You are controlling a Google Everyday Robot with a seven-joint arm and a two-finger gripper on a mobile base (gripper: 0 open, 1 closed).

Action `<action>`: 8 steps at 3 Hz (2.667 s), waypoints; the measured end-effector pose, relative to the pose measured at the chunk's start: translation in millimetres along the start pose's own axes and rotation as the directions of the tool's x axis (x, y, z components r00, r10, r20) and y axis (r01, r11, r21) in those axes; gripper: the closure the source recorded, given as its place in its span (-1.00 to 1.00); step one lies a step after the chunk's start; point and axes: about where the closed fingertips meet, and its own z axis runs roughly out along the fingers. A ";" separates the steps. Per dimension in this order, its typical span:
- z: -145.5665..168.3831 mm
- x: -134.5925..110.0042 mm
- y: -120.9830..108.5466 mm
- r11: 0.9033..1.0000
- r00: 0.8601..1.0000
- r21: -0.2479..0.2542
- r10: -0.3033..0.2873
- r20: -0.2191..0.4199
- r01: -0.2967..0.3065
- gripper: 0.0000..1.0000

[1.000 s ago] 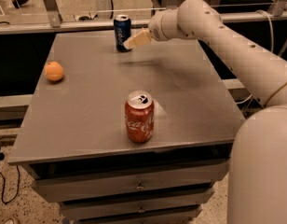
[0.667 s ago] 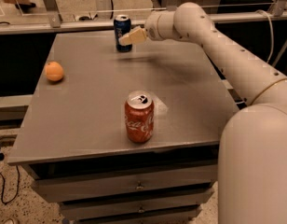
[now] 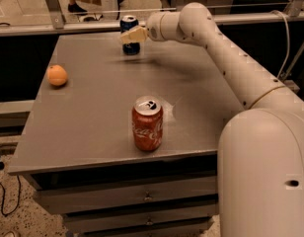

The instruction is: Move pepsi can near orange

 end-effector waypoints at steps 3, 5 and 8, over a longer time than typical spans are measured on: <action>8.7 0.4 41.1 0.987 0.998 -0.151 0.055 -0.005 -0.055 -0.19; -15.6 -41.9 63.9 0.980 0.998 -0.194 -0.032 0.057 0.042 0.91; 18.6 -35.3 126.1 0.931 0.998 -0.364 0.035 0.050 -0.014 1.00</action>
Offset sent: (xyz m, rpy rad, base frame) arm -0.0270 0.0250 -0.0165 0.0460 0.1187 0.1244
